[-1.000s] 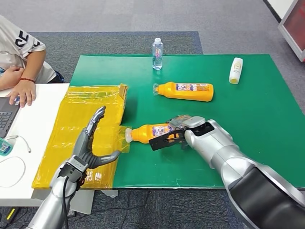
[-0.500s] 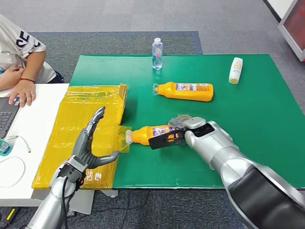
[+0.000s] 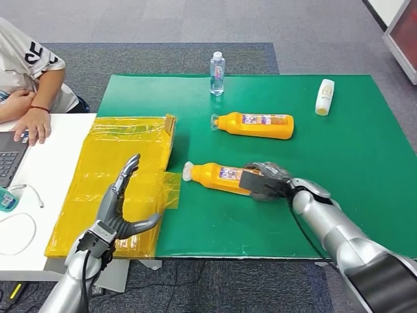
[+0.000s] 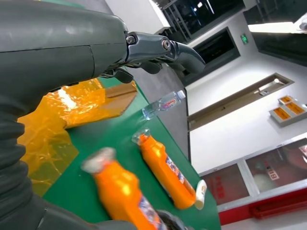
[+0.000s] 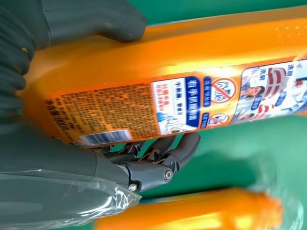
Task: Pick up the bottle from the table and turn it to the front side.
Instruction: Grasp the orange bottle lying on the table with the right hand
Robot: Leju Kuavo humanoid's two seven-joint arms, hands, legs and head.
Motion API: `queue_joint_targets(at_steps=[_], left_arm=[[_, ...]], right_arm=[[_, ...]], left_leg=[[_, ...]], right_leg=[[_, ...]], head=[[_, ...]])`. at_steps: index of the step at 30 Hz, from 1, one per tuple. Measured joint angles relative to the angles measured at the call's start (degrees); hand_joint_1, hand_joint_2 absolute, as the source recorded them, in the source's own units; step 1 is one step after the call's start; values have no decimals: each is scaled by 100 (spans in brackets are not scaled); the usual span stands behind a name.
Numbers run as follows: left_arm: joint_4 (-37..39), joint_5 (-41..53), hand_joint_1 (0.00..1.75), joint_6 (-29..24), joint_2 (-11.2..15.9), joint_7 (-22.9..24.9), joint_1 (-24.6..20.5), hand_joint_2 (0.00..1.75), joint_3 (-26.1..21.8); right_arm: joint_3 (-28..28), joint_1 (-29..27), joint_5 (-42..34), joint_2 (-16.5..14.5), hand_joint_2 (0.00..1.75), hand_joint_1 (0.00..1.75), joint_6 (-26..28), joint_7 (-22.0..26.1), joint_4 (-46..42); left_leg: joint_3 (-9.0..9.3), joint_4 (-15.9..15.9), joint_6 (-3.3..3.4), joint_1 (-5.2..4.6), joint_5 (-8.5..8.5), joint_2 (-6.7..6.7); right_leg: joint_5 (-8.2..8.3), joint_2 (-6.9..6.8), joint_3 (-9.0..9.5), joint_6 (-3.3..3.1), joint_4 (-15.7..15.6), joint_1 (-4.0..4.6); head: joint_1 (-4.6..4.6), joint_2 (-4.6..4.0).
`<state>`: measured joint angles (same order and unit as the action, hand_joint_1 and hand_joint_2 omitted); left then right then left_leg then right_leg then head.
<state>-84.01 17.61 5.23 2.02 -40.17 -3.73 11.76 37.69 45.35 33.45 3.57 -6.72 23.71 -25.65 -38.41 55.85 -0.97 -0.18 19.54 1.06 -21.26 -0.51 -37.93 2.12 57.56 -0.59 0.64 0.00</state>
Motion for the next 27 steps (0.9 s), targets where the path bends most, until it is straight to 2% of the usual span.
queue_joint_targets(at_steps=[3, 6, 10, 14, 19, 23, 27], left_arm=[[-49, -61, 0, -44, 54, -1, 89, 175, 0], [-90, -82, 0, -56, 94, -2, 139, 175, 1], [-114, -82, 0, -77, 114, -2, 166, 175, 5], [-185, -82, 0, -130, 152, -2, 308, 175, -59], [-265, -171, 0, -56, 186, -2, 403, 175, -198], [-294, -622, 0, 452, 209, -2, 407, 175, -257], [-277, -1394, 0, 1640, 337, -2, 373, 175, -282]], right_arm=[[-576, -482, -708, 355, 175, 175, -225, 532, -389], [-992, -826, -912, 592, 175, 175, -308, 681, -724], [-1348, -1173, -1301, 761, 175, 175, -557, 795, -1071], [-1857, -1959, -1949, 891, 175, 175, -897, 1101, -1762], [-2307, -2659, -2159, 947, 175, 175, -1071, 1123, -2553], [-2591, -3064, -2477, 926, 175, 175, -1470, 1176, -3017], [-2793, -3232, -2681, 805, 175, 175, -1815, 1291, -3390]], left_leg=[[0, 0, 4, 0, 6, -9], [2, 0, 1, 0, 12, -11], [5, 0, 6, 0, 8, -13], [4, 0, 3, 0, 13, -19], [5, 0, 2, 0, 22, -18], [0, 0, 4, 0, 21, -21], [0, 0, 3, -1, 22, -20]], right_leg=[[-6, -7, 6, 4, -1, 0], [-8, -6, 6, 3, -1, 0], [-10, -14, 10, 3, -2, 0], [-12, -19, 13, 3, -1, 0], [-24, -18, 12, 3, -1, 0], [-26, -22, 12, 5, 0, 0], [-26, -18, 8, 4, 1, 0]], head=[[-1, 0], [0, 0], [-1, 0], [-1, 0], [-1, 0], [-2, 0], [0, 0]])
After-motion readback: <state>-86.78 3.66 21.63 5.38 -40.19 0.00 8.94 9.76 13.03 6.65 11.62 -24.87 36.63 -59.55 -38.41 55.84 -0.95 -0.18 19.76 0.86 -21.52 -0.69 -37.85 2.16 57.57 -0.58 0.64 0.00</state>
